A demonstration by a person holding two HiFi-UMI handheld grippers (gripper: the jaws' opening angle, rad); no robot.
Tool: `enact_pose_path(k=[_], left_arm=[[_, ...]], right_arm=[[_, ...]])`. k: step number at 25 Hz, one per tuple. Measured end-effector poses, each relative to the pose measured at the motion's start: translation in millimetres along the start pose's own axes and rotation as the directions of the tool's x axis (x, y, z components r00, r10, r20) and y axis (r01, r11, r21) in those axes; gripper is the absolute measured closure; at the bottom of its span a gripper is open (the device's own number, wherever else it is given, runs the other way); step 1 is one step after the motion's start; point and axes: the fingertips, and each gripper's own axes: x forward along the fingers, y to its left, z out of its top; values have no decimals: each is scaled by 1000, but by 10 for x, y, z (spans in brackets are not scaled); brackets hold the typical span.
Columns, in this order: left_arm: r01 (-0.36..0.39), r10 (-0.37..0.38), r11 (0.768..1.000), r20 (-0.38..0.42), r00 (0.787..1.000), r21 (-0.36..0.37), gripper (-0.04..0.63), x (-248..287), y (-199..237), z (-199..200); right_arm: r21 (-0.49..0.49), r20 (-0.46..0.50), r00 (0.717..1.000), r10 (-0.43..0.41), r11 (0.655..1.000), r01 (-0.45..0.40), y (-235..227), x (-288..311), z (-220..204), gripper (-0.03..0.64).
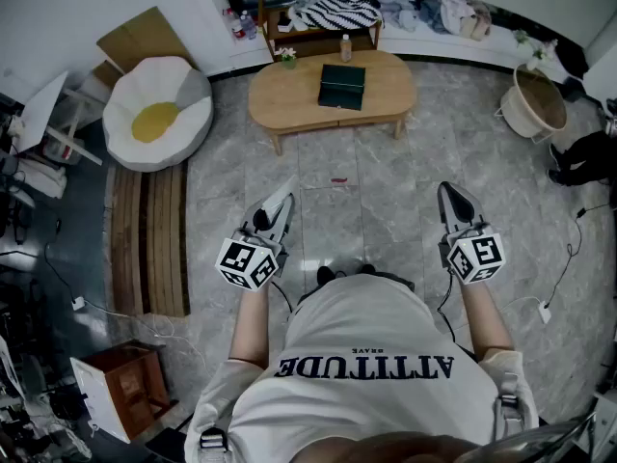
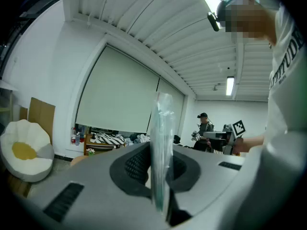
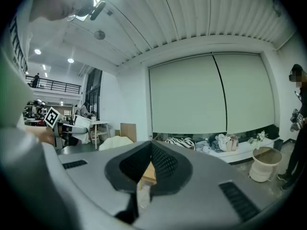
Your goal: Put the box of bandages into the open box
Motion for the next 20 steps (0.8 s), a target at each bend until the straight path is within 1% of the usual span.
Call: enact_pose_path(k=[12,20], left_arm=[[4,-4,1000,5,1000,0,554,-12,17,9],[15,-15,1000,9,1000,-7,554,-126,55,11]], right_arm=[[14,-1,1000,13,1000,-13,49,21,17,597],[14,-8,1000,13,1000,-13,206,-2,10,597]])
